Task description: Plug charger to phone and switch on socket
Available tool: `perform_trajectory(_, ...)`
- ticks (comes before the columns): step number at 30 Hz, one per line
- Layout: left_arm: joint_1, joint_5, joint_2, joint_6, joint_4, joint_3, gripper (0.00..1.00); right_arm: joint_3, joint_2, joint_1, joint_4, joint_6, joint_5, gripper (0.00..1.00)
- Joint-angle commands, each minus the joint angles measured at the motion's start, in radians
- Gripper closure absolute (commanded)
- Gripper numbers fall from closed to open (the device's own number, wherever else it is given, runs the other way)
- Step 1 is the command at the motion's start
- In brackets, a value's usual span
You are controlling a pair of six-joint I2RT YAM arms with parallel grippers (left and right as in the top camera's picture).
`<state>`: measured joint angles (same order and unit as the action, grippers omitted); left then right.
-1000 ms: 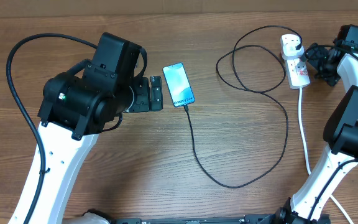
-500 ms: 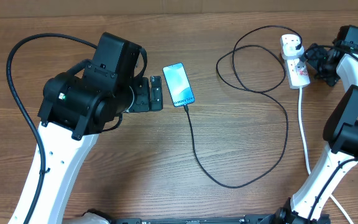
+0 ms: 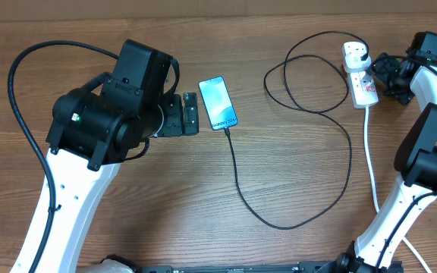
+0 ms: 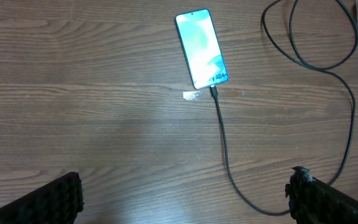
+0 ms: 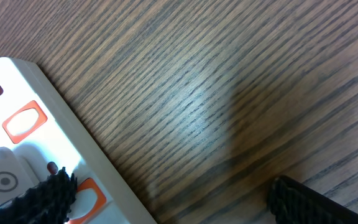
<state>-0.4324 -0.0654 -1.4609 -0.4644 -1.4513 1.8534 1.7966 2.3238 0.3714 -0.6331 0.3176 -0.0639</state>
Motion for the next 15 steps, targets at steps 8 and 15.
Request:
perform_trajectory(8,-0.005,-0.020,-0.005,-0.007,0.000,-0.003,0.01,-0.011,0.032,-0.007,-0.041,-0.038,-0.029,0.00)
perform_trajectory(15,-0.005,-0.020,-0.005,-0.007,0.000,-0.003,0.00,-0.011,0.032,-0.007,-0.055,-0.038,-0.029,0.00)
